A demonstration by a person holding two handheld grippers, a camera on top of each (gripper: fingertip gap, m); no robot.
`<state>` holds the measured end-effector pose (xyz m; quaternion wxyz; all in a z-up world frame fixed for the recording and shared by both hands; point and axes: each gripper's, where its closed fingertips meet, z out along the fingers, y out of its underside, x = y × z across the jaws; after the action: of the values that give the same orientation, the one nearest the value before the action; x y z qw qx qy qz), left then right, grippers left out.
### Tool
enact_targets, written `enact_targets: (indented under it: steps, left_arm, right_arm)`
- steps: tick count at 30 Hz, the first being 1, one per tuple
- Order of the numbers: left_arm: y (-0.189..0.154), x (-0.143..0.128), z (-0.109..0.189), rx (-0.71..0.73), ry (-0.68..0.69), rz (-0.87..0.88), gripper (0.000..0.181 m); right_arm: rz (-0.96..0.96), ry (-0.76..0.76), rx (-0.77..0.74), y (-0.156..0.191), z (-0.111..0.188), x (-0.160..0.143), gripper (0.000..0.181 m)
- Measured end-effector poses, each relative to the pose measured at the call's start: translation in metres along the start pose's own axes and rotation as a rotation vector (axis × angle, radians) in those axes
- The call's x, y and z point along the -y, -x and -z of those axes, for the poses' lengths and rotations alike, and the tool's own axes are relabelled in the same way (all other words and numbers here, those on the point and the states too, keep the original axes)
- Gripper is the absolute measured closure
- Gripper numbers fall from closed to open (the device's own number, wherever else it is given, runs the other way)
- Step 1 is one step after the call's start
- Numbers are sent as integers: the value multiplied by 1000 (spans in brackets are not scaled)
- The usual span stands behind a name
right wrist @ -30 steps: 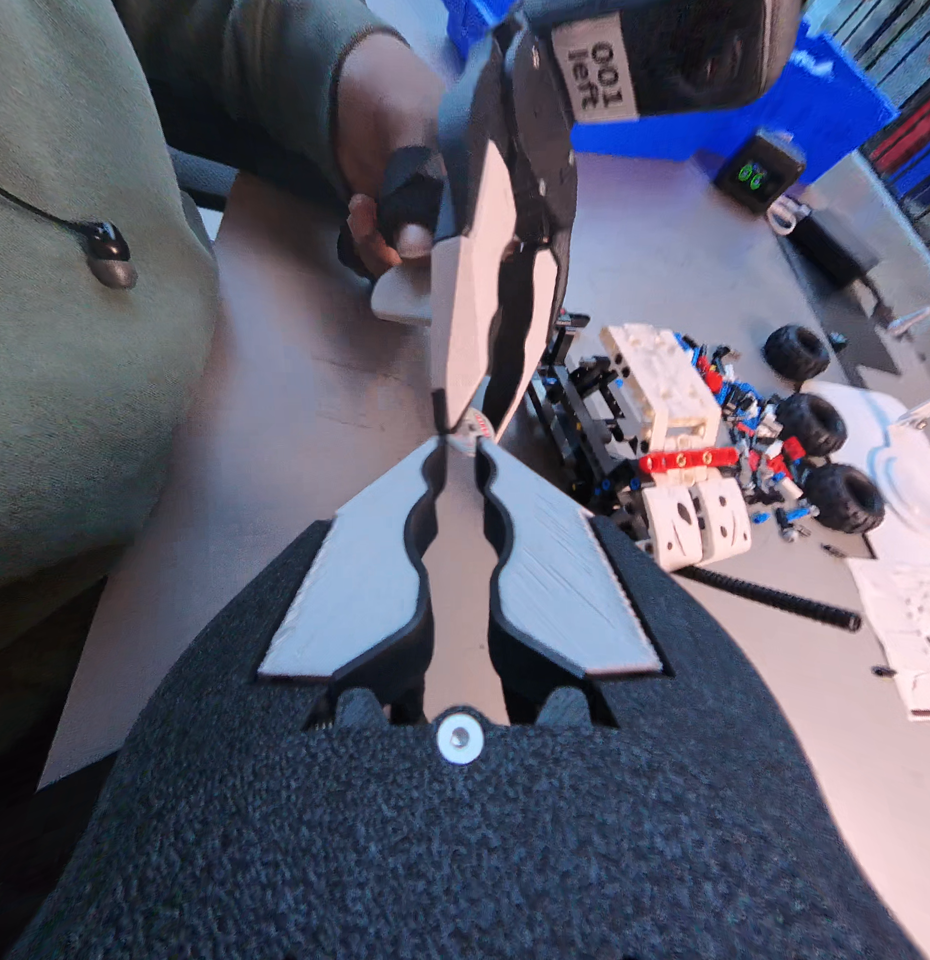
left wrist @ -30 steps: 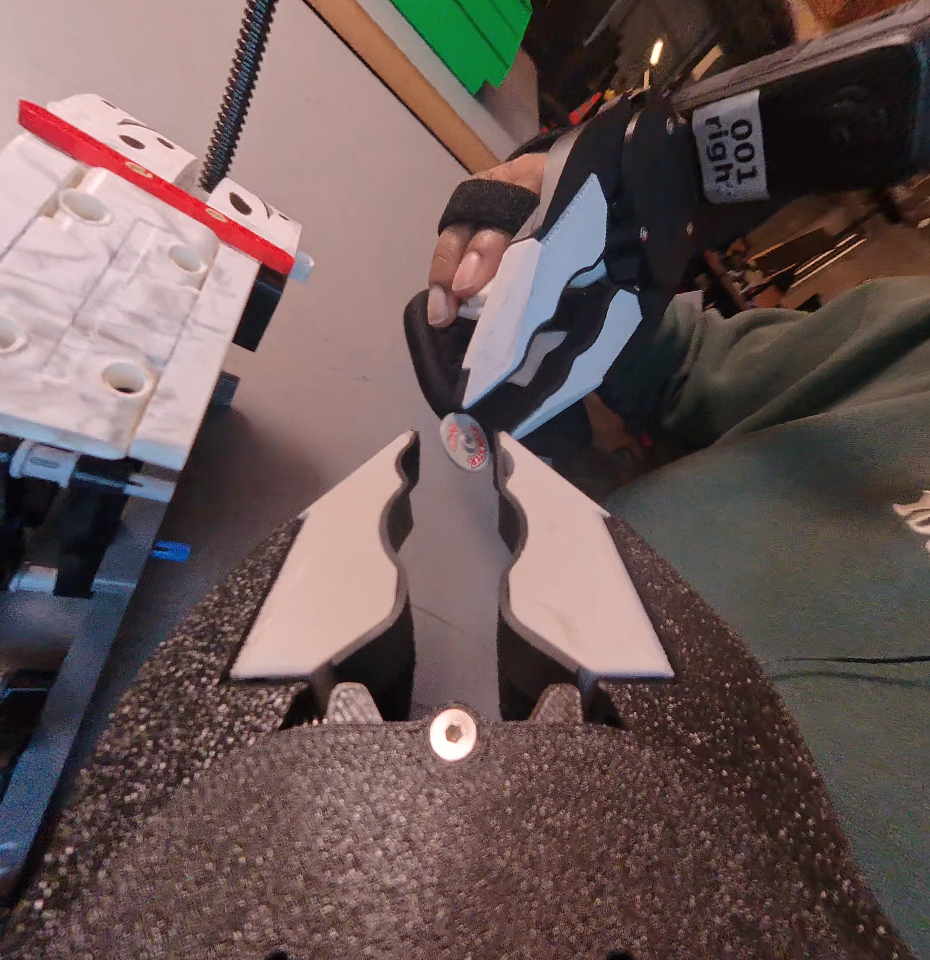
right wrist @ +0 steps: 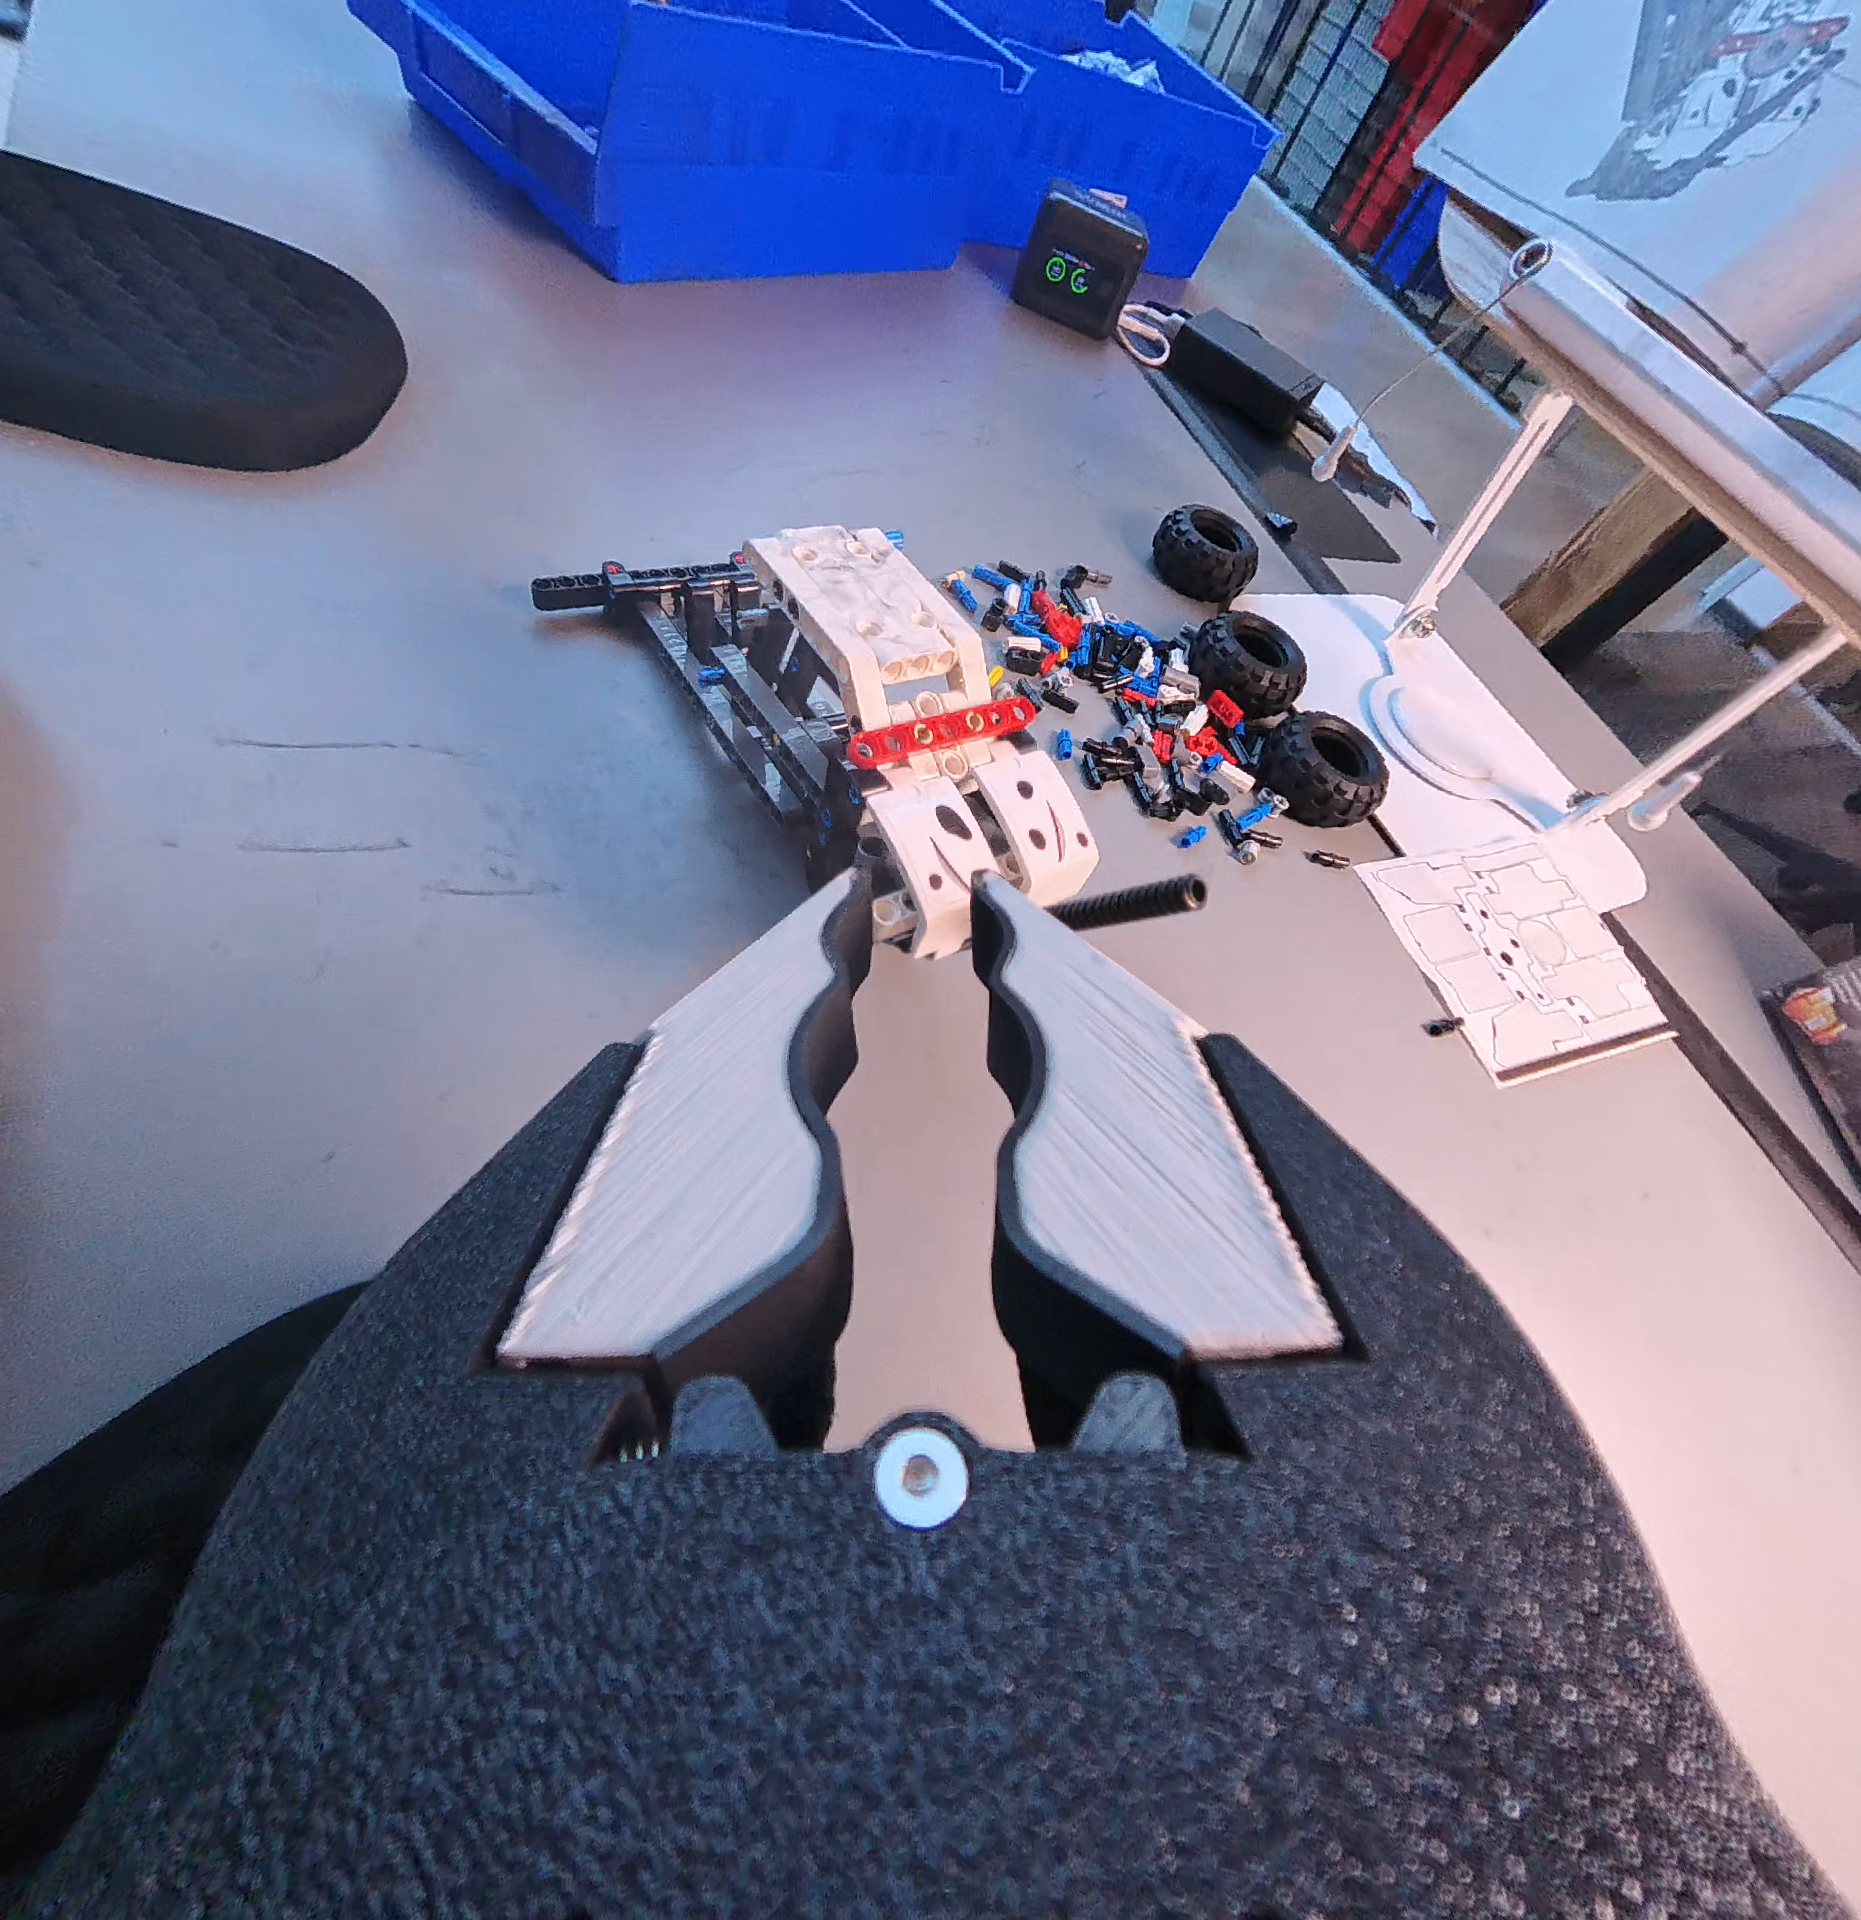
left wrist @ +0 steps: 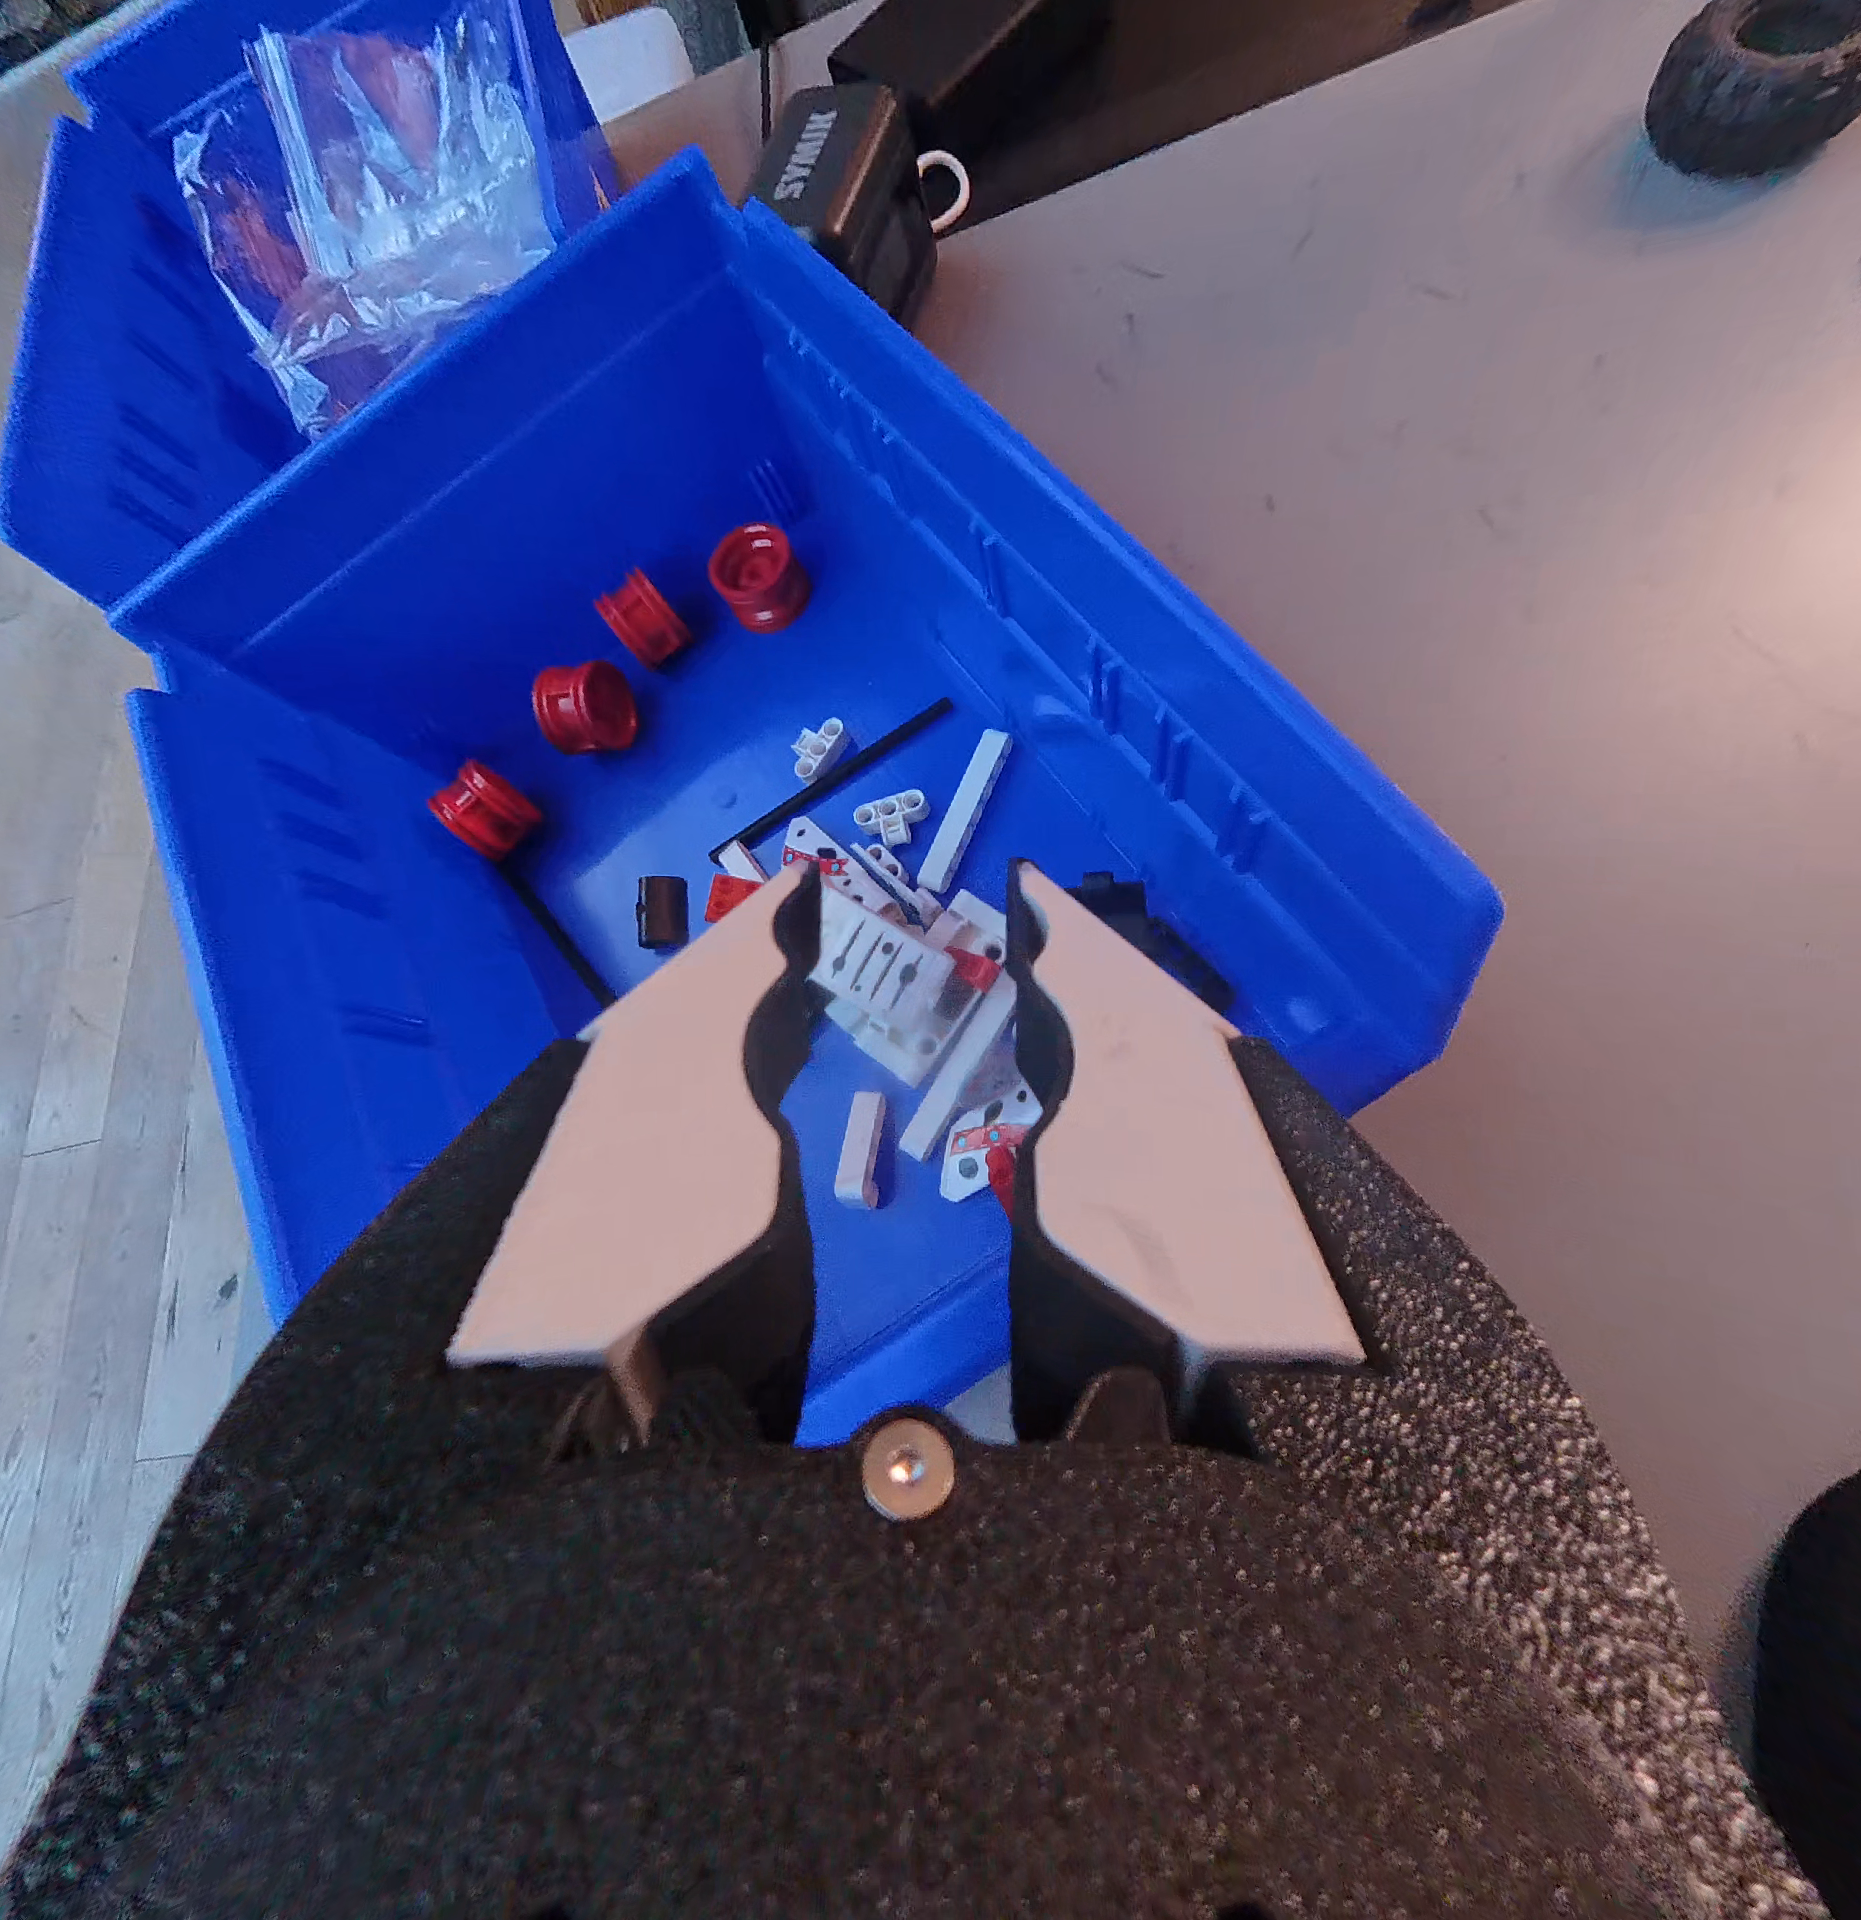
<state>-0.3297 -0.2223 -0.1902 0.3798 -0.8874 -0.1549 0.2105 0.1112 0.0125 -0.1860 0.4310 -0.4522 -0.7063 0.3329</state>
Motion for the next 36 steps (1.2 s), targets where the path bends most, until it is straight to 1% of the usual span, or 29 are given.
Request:
enact_targets:
  steps: [1,3,5,7,9,11,14,17,20,24,26,27,29,30,32,34,36]
  left_arm:
    - [1,4,0,10,-20,3,140]
    - [-1,16,3,13,-70,11,134]
    - [-10,35,11,-14,-152,15,132]
    - [-29,60,26,-67,-254,-7,130]
    - [-59,84,43,-150,-347,-54,129]
    - [-100,101,55,-269,-406,-111,128]
    - [-170,111,64,-476,-447,-187,124]
    - [-239,110,63,-688,-459,-248,119]
    - [-301,99,61,-898,-429,-301,108]
    - [-355,82,60,-1099,-359,-361,97]
    - [-372,74,59,-1156,-325,-395,95]
    - [-377,71,57,-1165,-315,-414,95]
    - [-383,68,54,-1166,-309,-438,95]
    - [-384,68,54,-1170,-314,-435,97]
    - [-385,66,54,-1176,-325,-418,100]
    - [-382,63,50,-1159,-341,-409,104]
    - [-376,60,44,-1132,-356,-399,106]
  right_arm:
    - [3,-1,4,0,-1,2,163]
    - [8,-7,10,-1,-2,6,163]
    - [8,-17,15,-1,-3,10,163]
    - [4,-29,18,-1,-4,13,163]
    - [-5,-44,25,1,-7,17,164]
    - [-8,-56,28,2,-10,19,163]
    - [-5,-86,34,3,-19,27,162]
    - [9,-104,50,7,-28,38,157]
    - [31,-68,71,10,-39,41,145]
    - [82,98,131,20,-56,25,114]
    - [146,215,143,21,-66,11,101]
    - [187,256,132,19,-71,8,99]
    - [244,322,158,23,-80,3,99]
    - [269,348,149,22,-84,1,100]
    - [344,368,89,8,-88,0,124]
    - [341,352,130,9,-85,0,126]
    - [336,349,131,2,-79,-6,126]
